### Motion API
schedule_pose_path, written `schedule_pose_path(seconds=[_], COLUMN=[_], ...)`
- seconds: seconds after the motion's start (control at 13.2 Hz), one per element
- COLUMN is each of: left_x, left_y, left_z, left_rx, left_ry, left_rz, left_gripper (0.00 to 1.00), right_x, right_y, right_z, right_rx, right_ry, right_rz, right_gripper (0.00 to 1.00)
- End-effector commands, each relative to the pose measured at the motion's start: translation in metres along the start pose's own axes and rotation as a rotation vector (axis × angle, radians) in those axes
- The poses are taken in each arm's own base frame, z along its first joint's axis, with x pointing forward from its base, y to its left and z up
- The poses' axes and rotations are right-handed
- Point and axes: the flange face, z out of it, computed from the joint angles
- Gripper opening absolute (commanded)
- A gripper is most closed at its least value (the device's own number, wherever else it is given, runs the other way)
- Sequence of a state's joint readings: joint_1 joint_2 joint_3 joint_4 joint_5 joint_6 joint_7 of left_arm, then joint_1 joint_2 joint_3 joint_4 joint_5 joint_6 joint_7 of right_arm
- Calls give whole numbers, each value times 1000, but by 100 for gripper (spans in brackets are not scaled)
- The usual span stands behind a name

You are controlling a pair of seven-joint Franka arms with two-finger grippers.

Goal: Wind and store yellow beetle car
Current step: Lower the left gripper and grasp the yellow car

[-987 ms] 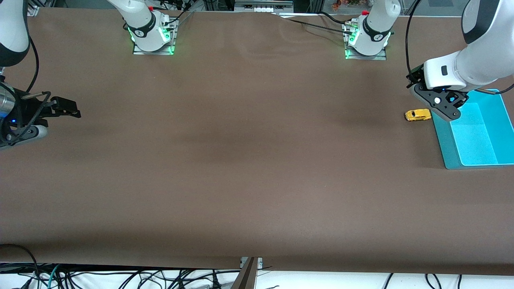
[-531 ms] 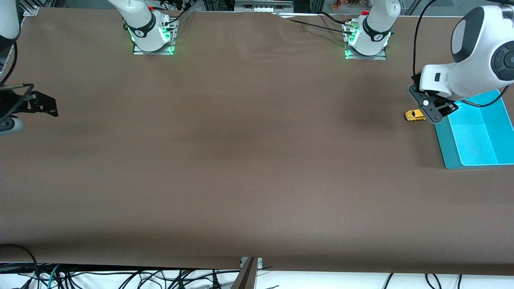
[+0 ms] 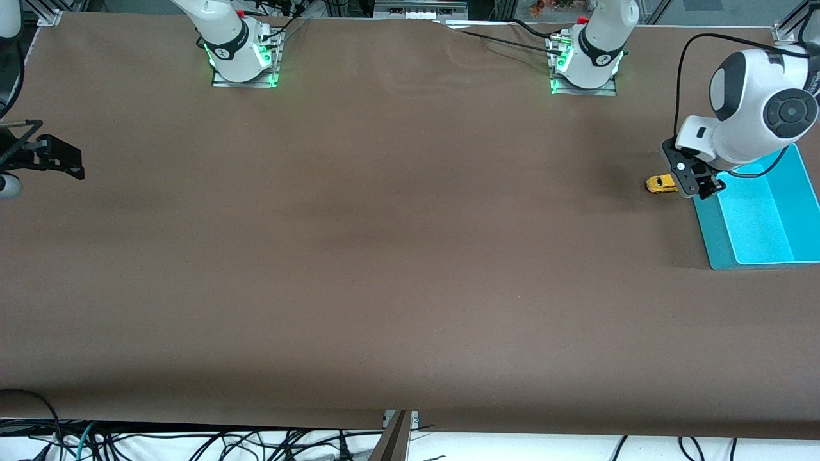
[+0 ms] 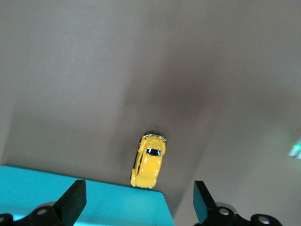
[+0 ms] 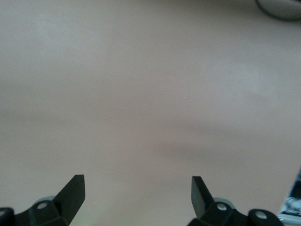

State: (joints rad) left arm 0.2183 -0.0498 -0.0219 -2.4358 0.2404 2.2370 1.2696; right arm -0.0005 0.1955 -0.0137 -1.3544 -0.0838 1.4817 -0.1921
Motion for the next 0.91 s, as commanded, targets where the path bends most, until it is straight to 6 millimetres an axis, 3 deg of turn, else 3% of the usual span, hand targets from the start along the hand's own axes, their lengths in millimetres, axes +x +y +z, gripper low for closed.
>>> schedule_pose_path(seconds=[0.0,0.3,0.38,0.68,0.83], left_x=[-20,-36,-41,-50,-50], left_y=[22,8,9,10,9], left_z=[50,132,145,156,155], left_rx=[61,92,90,89,101], left_ry=[30,79,90,88,89], left_rz=[93,140,126,134,137], left_gripper=[100,100,100,100,88], right_x=[-19,-21,-20,-15,-15], right_y=[-2,-5,-7,-4,-1], right_z=[2,3,4,11,11], right_rx=[62,88,88,88,89], right_ry=[-17,-21,-23,-40,-38], right_rz=[90,137,134,135,135], right_gripper=[100,100,100,100,100])
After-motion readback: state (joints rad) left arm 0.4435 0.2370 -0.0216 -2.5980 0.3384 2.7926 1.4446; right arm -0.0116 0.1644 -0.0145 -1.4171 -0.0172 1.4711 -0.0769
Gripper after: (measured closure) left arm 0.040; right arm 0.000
